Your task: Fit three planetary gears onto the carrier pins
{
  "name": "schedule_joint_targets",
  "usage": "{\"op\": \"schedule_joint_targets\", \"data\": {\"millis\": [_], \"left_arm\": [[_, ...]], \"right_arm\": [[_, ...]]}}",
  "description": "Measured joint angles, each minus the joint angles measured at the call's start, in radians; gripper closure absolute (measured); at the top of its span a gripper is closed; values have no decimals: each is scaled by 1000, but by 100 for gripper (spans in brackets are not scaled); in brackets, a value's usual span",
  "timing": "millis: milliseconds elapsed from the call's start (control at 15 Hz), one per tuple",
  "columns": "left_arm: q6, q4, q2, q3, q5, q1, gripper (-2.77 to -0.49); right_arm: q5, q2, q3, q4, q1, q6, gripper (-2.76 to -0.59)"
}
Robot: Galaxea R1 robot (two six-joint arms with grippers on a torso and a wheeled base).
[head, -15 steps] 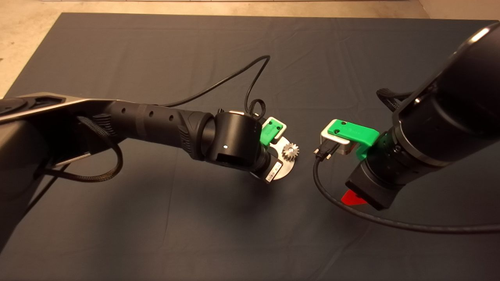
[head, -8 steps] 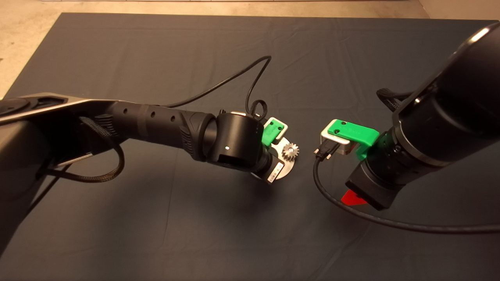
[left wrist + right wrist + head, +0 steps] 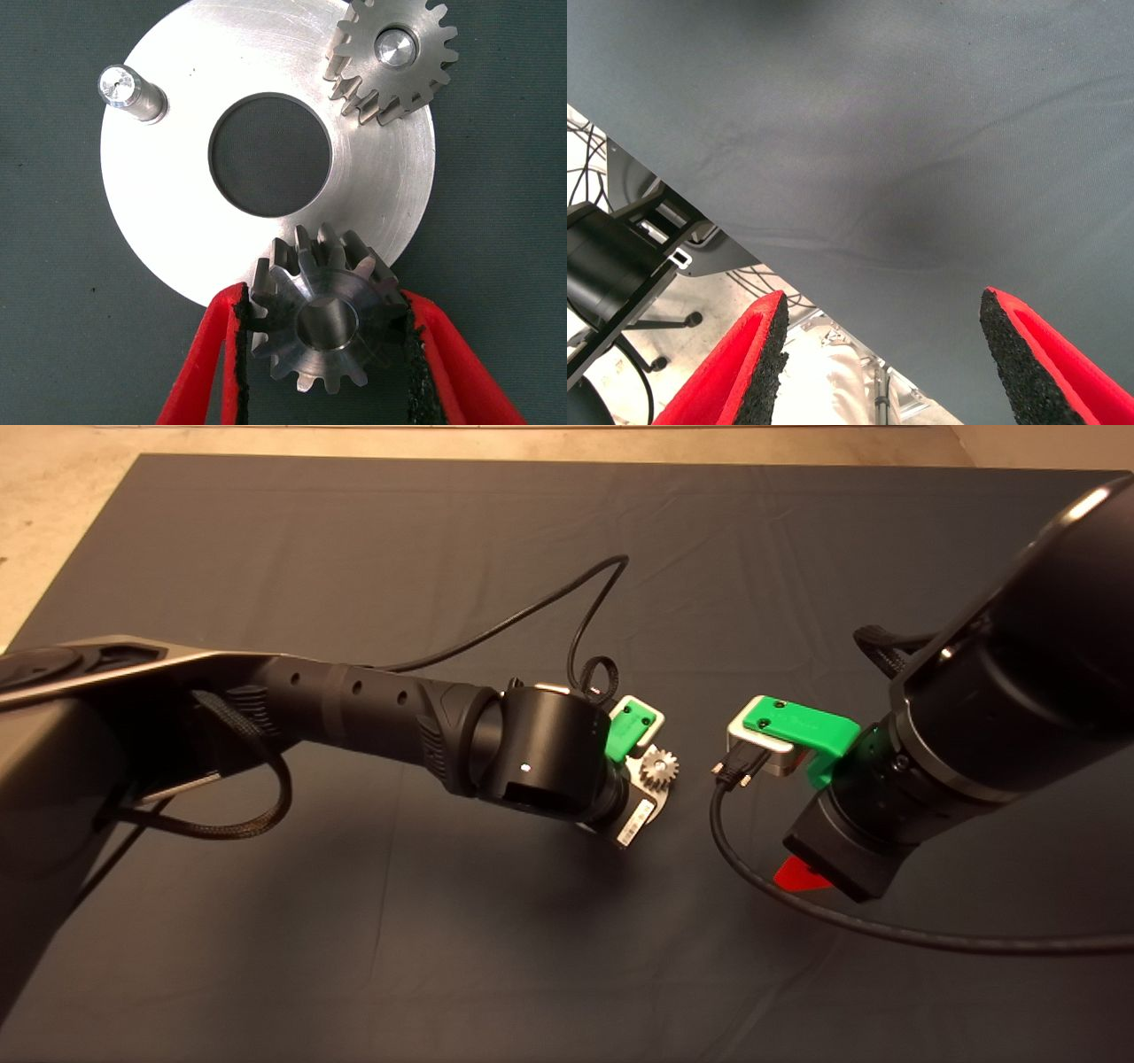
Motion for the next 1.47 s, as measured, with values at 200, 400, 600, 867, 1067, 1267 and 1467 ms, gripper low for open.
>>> {"op": "schedule_joint_targets", "data": {"millis": [200, 400, 600, 867, 1067, 1267, 1467], "left_arm": [[-6, 1, 5, 6, 0, 3, -86], [-8, 0, 4, 12, 0, 16, -86], [-8, 0, 3, 12, 0, 16, -86], [-3, 1, -9, 14, -3, 22, -86], [12, 2, -14, 15, -5, 22, -86], [28, 2, -18, 16, -10, 22, -86], [34, 3, -22, 16, -11, 21, -86]], "right_arm": [[0, 0, 0, 0, 0, 0, -160], [0, 0, 0, 0, 1, 0, -160], [0, 0, 0, 0, 16, 0, -160], [0, 0, 0, 1, 17, 0, -160], [0, 0, 0, 2, 17, 0, -160], [0, 0, 0, 2, 17, 0, -160], [0, 0, 0, 3, 17, 0, -160]]}}
